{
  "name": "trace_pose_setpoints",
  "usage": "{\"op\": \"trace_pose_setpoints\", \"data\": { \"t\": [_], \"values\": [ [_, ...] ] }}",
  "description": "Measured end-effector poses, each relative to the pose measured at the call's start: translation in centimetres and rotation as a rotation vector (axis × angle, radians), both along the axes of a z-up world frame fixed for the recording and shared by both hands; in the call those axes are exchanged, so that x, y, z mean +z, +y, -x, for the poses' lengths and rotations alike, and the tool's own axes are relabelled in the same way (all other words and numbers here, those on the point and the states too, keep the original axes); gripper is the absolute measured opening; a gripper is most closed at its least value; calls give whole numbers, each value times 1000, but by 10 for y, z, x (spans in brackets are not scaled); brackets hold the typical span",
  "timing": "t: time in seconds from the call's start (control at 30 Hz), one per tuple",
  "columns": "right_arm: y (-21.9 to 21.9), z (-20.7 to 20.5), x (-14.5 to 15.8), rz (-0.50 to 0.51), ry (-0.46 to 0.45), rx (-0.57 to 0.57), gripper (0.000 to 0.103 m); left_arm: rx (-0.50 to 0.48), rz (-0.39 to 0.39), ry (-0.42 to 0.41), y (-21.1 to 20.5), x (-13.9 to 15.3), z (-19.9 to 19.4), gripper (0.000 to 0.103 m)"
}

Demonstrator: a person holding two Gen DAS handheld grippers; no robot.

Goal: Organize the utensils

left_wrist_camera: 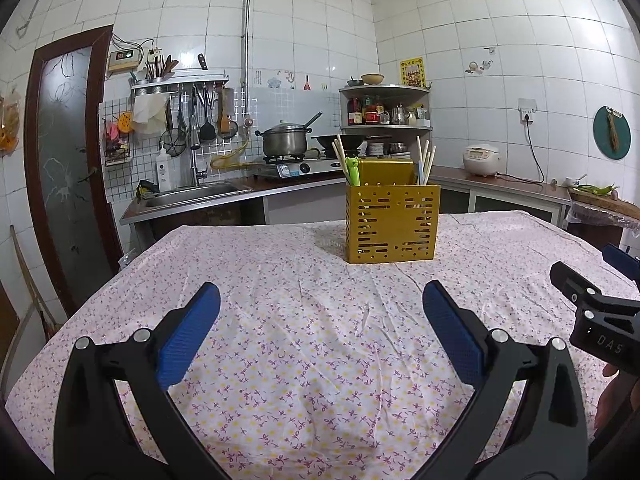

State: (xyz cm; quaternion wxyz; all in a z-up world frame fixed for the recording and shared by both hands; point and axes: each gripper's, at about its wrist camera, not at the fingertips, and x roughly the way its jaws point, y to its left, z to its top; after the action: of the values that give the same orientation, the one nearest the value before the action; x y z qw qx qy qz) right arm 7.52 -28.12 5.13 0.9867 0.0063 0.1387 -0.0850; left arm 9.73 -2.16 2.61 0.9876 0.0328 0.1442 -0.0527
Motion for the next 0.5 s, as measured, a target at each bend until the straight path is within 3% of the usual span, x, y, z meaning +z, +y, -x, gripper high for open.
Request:
{"op": "trace_pose_setpoints", "data": {
  "t": [0.5],
  "values": [
    [2,1,-1,5,-1,-1,99,5,4,15,0,0,-4,98]
  ]
}}
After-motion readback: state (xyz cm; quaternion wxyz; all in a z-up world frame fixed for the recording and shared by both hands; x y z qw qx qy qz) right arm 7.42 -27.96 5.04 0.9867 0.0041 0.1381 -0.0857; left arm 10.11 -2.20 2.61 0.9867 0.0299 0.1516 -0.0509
